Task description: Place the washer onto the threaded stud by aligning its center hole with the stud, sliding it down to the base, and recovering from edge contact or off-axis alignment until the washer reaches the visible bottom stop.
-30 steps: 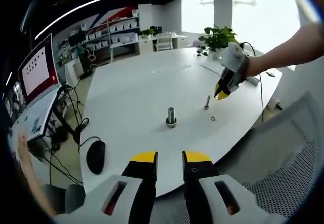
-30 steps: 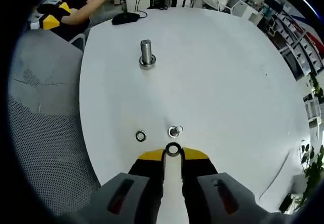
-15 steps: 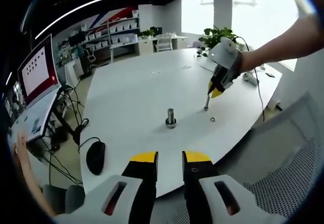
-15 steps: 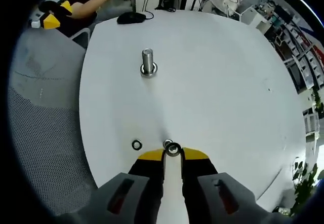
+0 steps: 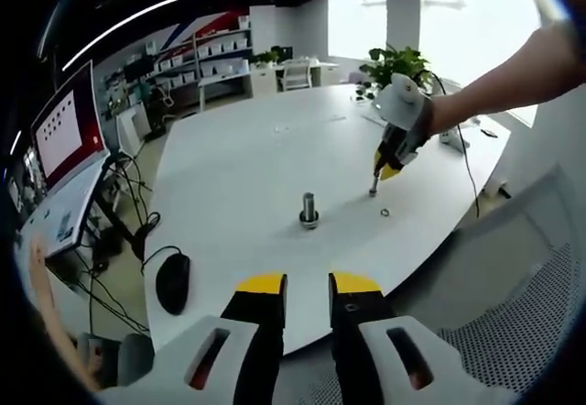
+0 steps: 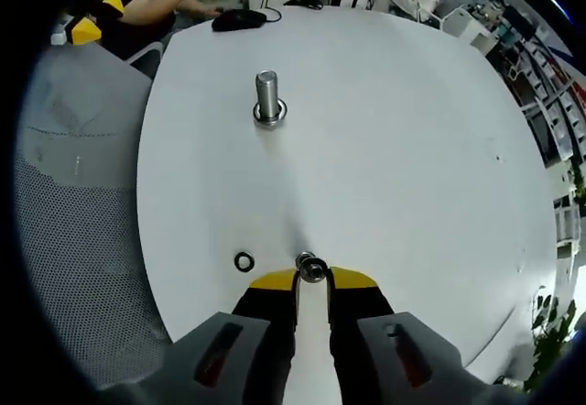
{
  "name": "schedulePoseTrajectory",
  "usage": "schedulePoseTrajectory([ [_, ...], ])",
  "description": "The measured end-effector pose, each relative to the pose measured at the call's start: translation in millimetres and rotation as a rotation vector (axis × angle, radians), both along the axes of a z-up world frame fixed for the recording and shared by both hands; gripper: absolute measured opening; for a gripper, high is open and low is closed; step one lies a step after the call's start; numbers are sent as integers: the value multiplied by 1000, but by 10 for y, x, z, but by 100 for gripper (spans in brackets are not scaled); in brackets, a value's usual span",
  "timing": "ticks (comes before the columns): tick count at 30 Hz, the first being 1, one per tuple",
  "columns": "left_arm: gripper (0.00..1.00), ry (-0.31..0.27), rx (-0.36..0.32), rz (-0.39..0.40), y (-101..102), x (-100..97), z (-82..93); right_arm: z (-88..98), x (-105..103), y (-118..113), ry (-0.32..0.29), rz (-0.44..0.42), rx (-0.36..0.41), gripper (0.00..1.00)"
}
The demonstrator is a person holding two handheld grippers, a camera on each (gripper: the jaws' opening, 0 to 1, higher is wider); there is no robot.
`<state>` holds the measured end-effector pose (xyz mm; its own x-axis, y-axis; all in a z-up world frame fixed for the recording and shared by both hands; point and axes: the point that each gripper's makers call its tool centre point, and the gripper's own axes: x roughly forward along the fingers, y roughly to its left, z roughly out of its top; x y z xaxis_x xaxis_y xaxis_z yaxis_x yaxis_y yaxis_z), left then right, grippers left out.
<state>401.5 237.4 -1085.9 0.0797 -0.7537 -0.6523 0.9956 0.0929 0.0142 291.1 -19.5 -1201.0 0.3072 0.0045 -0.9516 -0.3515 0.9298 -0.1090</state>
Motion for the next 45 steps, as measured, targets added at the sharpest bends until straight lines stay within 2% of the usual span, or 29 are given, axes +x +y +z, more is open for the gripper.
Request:
schedulePoseTrajectory([
  [12,16,6,40,0,33,-8,-62,-191,-164,83,44,-33,34,14],
  [14,16,9,36,7,35,-3,-48,-226,-225,113,51,-31,20,11],
  [20,15,9,48,0,46,-18,-67,-300,-176,110,29,-64,45,13],
  [28,15,8,48,3,53,3,-76,-267,-198,63,6,-90,49,15],
  [38,16,1,48,3,48,-7,-62,-226,-392,50,3,-128,45,18],
  [45,16,-6,51,-2,51,-14,-88,-183,-488,92,9,-124,46,19],
])
